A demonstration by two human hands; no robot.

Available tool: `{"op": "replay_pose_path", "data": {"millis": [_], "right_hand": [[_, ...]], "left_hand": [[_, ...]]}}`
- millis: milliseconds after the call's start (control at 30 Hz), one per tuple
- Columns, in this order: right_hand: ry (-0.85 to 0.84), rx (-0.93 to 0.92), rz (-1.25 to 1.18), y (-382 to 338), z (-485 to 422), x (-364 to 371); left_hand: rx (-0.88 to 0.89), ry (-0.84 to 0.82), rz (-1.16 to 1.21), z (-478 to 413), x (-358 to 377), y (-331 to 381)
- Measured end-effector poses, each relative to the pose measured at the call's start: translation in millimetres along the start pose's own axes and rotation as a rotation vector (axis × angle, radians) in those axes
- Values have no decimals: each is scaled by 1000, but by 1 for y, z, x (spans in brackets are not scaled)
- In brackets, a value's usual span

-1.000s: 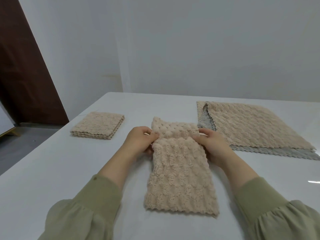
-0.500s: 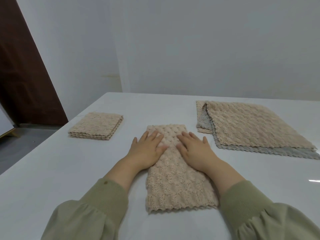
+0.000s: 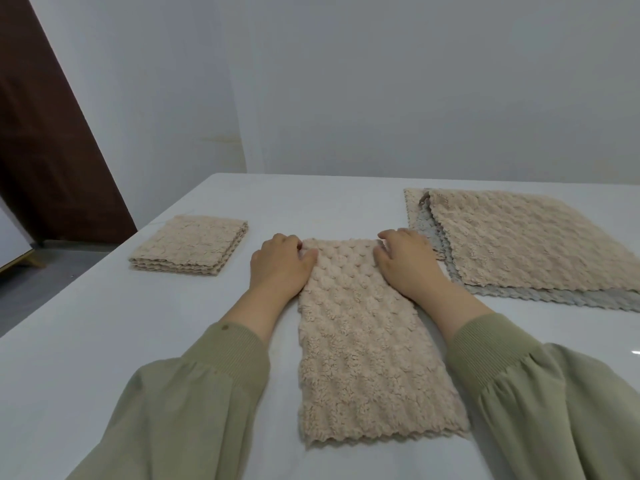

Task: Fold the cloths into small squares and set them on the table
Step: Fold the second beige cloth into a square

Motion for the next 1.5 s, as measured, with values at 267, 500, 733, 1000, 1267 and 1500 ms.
{"op": "replay_pose_path", "data": {"millis": [267, 500, 733, 1000, 1267, 1500], "right_hand": [[-129, -34, 29, -4, -13, 3], [-168, 46, 47, -6, -19, 3], [-79, -40, -149, -6, -16, 2], [-58, -45, -1216, 5, -12, -5], [-368, -115, -1537, 5, -10, -7], [-406, 69, -1181, 2, -11, -2]], "left_hand": [[-33, -4, 216, -6, -4, 0], [63, -37, 505, 0, -6, 5], [154, -17, 800, 1, -8, 5], [124, -126, 1069, -3, -5, 2], [108, -73, 1093, -3, -3, 1], [106, 10, 1099, -1, -7, -4]]}}
Point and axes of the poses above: each hand's wrist, its own z-axis away from the middle knuckle, its own x-axis out of the palm, y = z × x, the point moved 4 cm from there along -z, towards the middle knuckle, and after that the axes turned 13 degrees about -y, right-handed, at the moved point
